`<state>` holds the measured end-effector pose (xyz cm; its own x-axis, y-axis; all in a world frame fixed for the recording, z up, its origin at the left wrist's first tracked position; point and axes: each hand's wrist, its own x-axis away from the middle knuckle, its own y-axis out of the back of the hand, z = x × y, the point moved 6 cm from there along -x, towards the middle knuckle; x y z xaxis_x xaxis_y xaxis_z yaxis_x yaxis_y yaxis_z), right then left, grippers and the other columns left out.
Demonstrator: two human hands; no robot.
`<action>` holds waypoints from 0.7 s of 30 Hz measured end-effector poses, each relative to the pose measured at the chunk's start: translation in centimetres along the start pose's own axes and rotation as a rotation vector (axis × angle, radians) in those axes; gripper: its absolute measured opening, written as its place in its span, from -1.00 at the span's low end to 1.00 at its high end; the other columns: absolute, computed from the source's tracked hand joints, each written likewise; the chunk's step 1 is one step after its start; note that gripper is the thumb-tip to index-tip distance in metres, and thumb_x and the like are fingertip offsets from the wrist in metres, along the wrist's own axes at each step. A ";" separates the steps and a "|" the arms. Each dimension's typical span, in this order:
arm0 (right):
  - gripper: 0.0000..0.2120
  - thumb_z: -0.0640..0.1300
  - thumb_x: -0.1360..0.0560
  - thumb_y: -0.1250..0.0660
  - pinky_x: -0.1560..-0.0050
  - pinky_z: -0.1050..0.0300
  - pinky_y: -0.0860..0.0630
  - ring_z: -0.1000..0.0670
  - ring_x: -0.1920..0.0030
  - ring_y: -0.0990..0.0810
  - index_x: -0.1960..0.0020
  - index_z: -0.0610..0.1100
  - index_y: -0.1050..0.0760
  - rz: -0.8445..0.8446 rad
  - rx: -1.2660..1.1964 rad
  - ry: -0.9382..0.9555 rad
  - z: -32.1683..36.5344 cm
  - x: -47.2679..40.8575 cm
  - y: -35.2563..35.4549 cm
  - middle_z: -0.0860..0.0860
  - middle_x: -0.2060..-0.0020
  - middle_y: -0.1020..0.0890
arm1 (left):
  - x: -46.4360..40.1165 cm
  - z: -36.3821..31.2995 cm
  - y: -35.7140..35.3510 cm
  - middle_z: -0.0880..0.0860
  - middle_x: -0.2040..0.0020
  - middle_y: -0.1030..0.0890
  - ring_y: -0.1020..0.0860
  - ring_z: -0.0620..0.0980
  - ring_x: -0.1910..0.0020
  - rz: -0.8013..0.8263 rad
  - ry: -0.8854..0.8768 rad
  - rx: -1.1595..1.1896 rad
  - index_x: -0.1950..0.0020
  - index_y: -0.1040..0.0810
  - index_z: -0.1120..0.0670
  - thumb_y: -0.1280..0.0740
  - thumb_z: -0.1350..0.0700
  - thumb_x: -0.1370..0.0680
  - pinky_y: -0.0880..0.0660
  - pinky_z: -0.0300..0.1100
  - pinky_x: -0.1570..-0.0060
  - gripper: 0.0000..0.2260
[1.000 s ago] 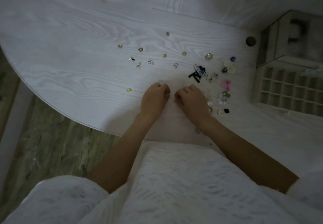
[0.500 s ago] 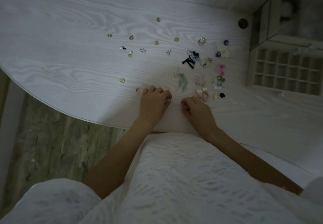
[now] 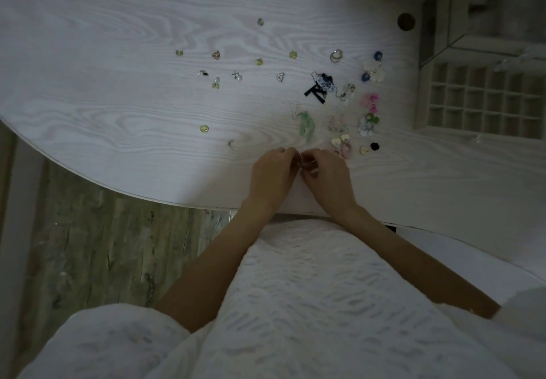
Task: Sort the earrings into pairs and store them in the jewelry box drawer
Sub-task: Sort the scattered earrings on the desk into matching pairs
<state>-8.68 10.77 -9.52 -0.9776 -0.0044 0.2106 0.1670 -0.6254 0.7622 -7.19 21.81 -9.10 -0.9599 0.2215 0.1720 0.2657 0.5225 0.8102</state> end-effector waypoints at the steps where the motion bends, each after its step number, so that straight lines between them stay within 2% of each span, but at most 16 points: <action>1: -0.78 -0.27 -0.43 -0.37 0.06 -0.10 -0.55 -0.12 0.08 -0.59 -0.07 -0.22 -0.53 0.001 -0.008 -0.006 -0.1 0.0 0.0 -0.16 0.08 -0.62 | 0.0 0.1 0.0 0.14 0.19 -0.61 -0.54 0.13 0.21 -0.012 0.009 0.016 0.06 -0.59 0.13 -0.32 0.14 -0.50 -0.28 -0.16 0.31 -0.91; 9: -0.71 -0.28 -0.43 -0.37 0.01 -0.09 -0.55 -0.10 0.05 -0.58 -0.15 -0.22 -0.50 -0.024 -0.015 -0.012 -0.1 -0.4 0.4 -0.16 0.00 -0.59 | -0.8 0.2 -0.3 0.14 0.17 -0.61 -0.53 0.11 0.20 -0.055 0.013 0.064 0.04 -0.58 0.16 -0.32 0.16 -0.51 -0.35 -0.14 0.30 -0.90; 11: -0.73 -0.28 -0.44 -0.36 -0.03 0.03 -0.53 -0.08 0.08 -0.59 -0.14 -0.21 -0.51 -0.034 -0.018 -0.006 0.1 -0.5 0.7 -0.15 -0.02 -0.58 | -1.1 0.3 0.1 0.13 0.14 -0.62 -0.56 0.10 0.17 -0.049 -0.016 0.078 0.01 -0.59 0.14 -0.31 0.14 -0.52 -0.42 -0.10 0.24 -0.88; 13: -0.79 -0.31 -0.44 -0.35 -0.03 0.28 -0.42 -0.06 0.15 -0.59 -0.07 -0.21 -0.53 -0.066 0.004 0.029 0.5 -0.5 1.3 -0.14 -0.01 -0.57 | -1.0 0.6 1.3 0.09 0.13 -0.64 -0.58 0.04 0.18 -0.068 -0.060 0.121 -0.01 -0.60 0.12 -0.31 0.13 -0.53 -0.48 -0.12 0.20 -0.88; 15: -0.84 -0.32 -0.43 -0.34 0.05 0.25 -0.44 -0.04 0.20 -0.58 -0.01 -0.21 -0.55 -0.091 0.035 0.090 1.1 -0.5 1.9 -0.12 0.04 -0.56 | -0.3 1.6 3.4 0.03 0.15 -0.65 -0.58 -0.05 0.23 -0.144 -0.078 0.163 0.01 -0.61 0.08 -0.30 0.11 -0.53 -0.49 -0.18 0.21 -0.88; 18: -0.87 -0.28 -0.45 -0.34 0.18 0.18 -0.47 -0.01 0.20 -0.58 0.01 -0.18 -0.55 -0.067 0.084 0.175 2.3 -0.8 1.9 -0.10 0.05 -0.56 | 1.5 5.8 6.1 -0.02 0.12 -0.66 -0.56 -0.11 0.22 -0.278 0.040 0.186 -0.01 -0.61 0.05 -0.30 0.09 -0.53 -0.47 -0.23 0.21 -0.87; 21: -0.84 -0.25 -0.44 -0.35 0.22 0.14 -0.49 -0.03 0.15 -0.58 -0.03 -0.17 -0.54 0.040 0.120 0.285 3.9 -1.3 0.5 -0.09 0.04 -0.56 | 3.5 10.5 7.7 0.01 0.11 -0.66 -0.56 -0.04 0.20 -0.372 0.246 0.177 -0.02 -0.60 0.06 -0.30 0.11 -0.53 -0.45 -0.20 0.20 -0.87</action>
<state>-6.82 13.55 -7.00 -0.9638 -0.2558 0.0748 0.2033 -0.5242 0.8270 -7.54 35.25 -8.20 -0.9798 -0.1971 0.0330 -0.1092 0.6663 0.7377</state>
